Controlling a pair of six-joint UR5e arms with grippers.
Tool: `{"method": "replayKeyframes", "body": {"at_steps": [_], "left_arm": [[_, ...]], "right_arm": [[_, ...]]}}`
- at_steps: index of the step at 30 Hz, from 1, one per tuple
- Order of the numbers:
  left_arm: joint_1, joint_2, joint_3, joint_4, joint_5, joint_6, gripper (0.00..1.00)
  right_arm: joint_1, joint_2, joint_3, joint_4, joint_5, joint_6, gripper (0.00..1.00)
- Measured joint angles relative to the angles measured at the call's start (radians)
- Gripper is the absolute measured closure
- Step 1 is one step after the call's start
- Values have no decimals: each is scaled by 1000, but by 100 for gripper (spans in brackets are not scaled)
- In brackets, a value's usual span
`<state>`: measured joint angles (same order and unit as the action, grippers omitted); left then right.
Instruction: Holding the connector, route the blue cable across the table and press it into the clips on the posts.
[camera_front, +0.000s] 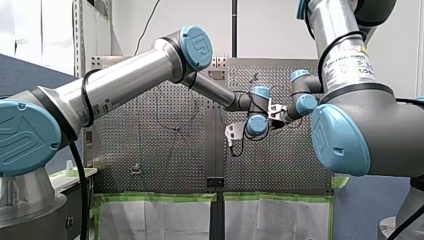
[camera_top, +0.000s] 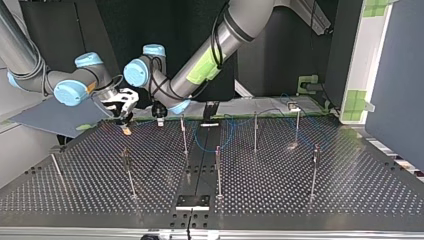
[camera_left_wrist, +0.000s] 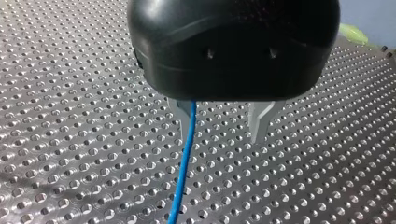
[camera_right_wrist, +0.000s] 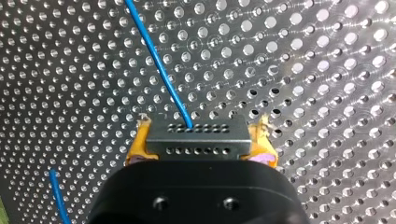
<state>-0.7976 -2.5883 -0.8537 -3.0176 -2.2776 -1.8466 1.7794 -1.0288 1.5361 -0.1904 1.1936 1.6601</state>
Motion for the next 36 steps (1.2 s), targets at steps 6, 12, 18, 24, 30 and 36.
{"method": "replayKeyframes", "body": {"at_steps": [6,12,18,24,30,36], "left_arm": [[5,0,0,7,8,0,51],[7,0,0,7,9,2,89],[7,0,6,5,3,3,98],[-2,12,36,-22,-11,-1,98],[-12,46,45,-74,-36,-21,98],[-18,95,17,-101,-75,-33,98]], "right_arm": [[0,0,0,0,0,0,100],[1,-2,-3,3,0,0,100],[1,-3,-10,25,0,-5,100],[1,-15,-18,48,0,-9,100],[0,-56,-31,73,-2,8,100],[-6,-106,-55,111,-10,26,100]]}}
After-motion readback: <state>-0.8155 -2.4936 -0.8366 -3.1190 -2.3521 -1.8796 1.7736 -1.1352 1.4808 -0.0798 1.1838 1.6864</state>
